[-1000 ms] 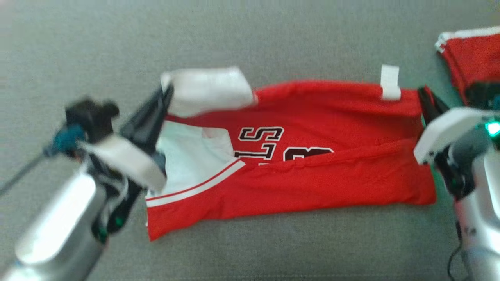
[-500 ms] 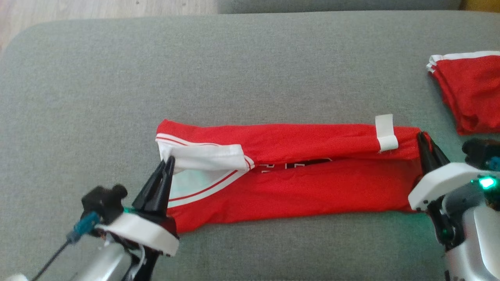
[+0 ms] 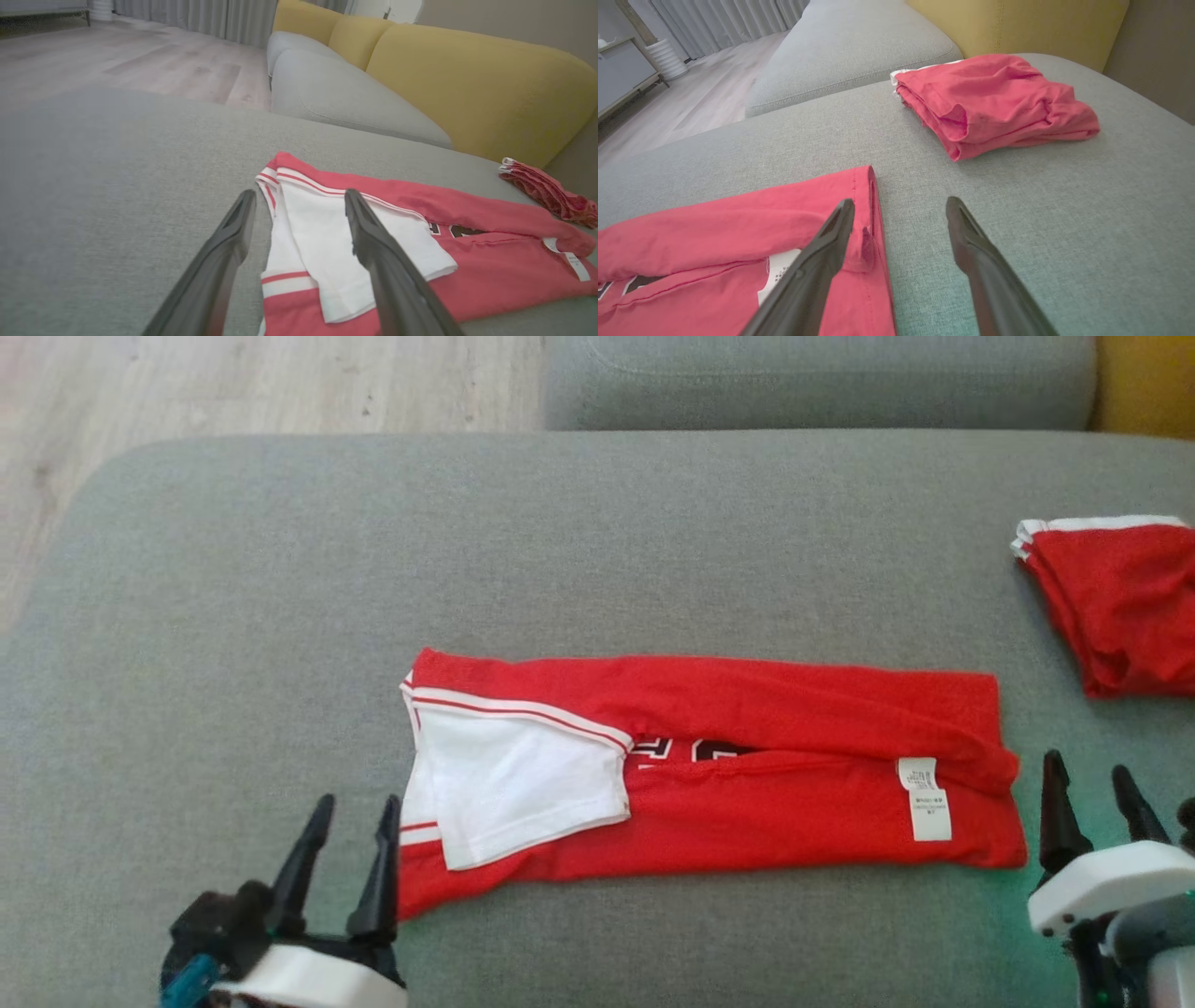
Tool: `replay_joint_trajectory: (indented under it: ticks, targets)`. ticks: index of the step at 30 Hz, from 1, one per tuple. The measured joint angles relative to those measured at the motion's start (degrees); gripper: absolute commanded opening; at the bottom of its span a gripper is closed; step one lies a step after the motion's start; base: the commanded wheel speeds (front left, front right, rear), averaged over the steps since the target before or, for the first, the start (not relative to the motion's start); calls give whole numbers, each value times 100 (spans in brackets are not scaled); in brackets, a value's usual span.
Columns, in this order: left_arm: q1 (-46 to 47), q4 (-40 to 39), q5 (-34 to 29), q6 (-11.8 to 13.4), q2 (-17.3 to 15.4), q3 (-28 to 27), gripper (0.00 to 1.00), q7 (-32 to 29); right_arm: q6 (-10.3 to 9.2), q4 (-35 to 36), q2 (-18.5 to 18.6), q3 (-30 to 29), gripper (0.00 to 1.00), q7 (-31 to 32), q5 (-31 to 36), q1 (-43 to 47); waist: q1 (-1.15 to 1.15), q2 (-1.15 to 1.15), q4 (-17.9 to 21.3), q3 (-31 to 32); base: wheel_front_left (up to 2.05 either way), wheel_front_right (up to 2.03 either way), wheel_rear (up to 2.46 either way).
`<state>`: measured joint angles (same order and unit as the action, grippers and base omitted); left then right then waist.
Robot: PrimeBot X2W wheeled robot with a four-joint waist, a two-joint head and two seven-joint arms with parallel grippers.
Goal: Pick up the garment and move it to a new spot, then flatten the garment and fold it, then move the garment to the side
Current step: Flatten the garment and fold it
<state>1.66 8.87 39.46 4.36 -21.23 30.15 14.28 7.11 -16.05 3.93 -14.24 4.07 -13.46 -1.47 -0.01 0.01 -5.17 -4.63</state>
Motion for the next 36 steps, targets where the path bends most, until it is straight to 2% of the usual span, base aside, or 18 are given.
replay_joint_trajectory:
  ticks: [8,14,21,26,27,28,29,31,36]
  targets:
    - [-349,-508,-388,443,-22,-425,100,1,0,2,13,93,100,414,46,-50,0,0,-224,111,0,0,0]
    - [-467,-854,-474,666,-104,-628,100,2,0,-493,119,65,100,588,253,-453,1,0,-411,24,0,0,0]
    - [-496,-1128,-526,783,-158,-725,100,18,0,-1305,216,-187,100,916,557,-673,1,0,-625,-124,0,0,0]
    - [-579,-1181,-526,835,-162,-732,100,-10,0,-1376,220,-140,100,1034,599,-714,1,0,-676,-155,0,0,0]
    - [-577,-1199,-526,857,-164,-732,100,-10,0,-1376,220,-112,94,1058,599,-727,1,0,-676,-154,0,0,0]
    - [-577,-1226,-526,876,-166,-732,100,-15,0,-1376,220,-89,61,1058,599,-731,1,0,-672,-153,0,0,0]
    - [-577,-1250,-526,878,-168,-732,100,-16,0,-1377,220,-65,34,1058,598,-731,1,0,-663,-151,0,0,0]
    - [-577,-1284,-527,882,-170,-728,100,-20,0,-1385,219,11,1,1060,594,-731,1,0,-628,-146,0,0,0]
    - [-577,-1311,-527,926,-176,-722,100,-67,0,-1381,203,98,0,1063,591,-786,1,0,-478,-142,0,0,0]
